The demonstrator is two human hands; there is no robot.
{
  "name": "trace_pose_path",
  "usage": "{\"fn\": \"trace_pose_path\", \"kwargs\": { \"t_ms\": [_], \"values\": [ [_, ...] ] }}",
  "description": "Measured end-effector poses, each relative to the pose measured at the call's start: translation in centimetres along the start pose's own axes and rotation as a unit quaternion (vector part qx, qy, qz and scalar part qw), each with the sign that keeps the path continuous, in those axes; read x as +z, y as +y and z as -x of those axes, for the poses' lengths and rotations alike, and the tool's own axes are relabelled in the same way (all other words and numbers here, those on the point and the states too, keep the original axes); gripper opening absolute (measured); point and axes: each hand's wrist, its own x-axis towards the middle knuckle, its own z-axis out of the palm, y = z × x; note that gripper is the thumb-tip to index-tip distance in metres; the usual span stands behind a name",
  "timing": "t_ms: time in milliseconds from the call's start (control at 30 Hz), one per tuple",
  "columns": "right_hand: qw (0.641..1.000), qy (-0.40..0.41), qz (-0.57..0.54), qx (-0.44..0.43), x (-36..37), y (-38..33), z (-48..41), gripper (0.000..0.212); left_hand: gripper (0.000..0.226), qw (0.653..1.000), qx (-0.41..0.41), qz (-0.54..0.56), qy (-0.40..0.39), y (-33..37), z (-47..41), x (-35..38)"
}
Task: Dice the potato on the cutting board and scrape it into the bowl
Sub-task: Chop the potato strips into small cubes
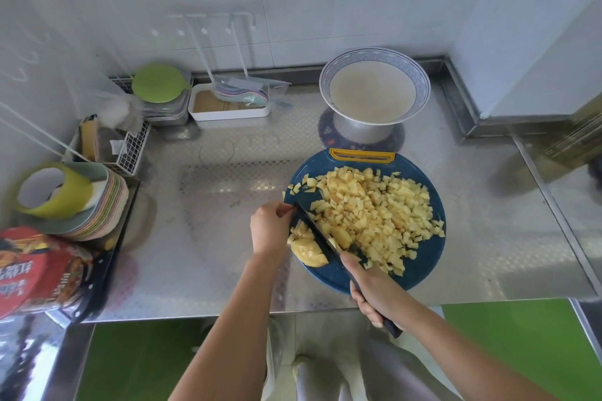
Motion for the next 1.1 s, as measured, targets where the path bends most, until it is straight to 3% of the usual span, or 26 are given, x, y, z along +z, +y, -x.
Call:
{"fn": "trace_pose_path", "kwargs": {
  "t_ms": [300,400,567,700,933,1100],
  "values": [
    [0.999,0.036,-0.015,0.014,1.9,-1.4,-2.0,0.079,0.011,0.998,0.016,-0.045,-0.042,0.0,-0.8,-0.9],
    [0.998,-0.001,-0.064,0.012,1.4,-0.9,-1.4,0.076,0.012,0.998,0.024,-0.027,-0.057,-0.2,-0.3,-1.4],
    [0.992,-0.047,-0.119,0.021,0.4,-0.9,-0.4,0.069,0.021,0.999,-0.012,-0.020,0.039,0.1,-1.4,-2.0],
    [0.989,-0.063,-0.132,-0.001,0.0,-2.0,0.3,0.068,0.035,0.997,-0.016,-0.074,-0.034,2.0,-2.7,-1.3],
    [0.995,-0.023,-0.081,-0.055,-0.3,-1.9,1.9,0.069,0.020,0.996,0.079,-0.019,-0.039,2.1,-0.1,-2.4],
    [0.996,-0.017,-0.060,-0.057,1.6,0.3,2.7,0.072,0.010,0.999,0.029,0.002,0.026,-1.1,4.3,-1.7]
  ]
}}
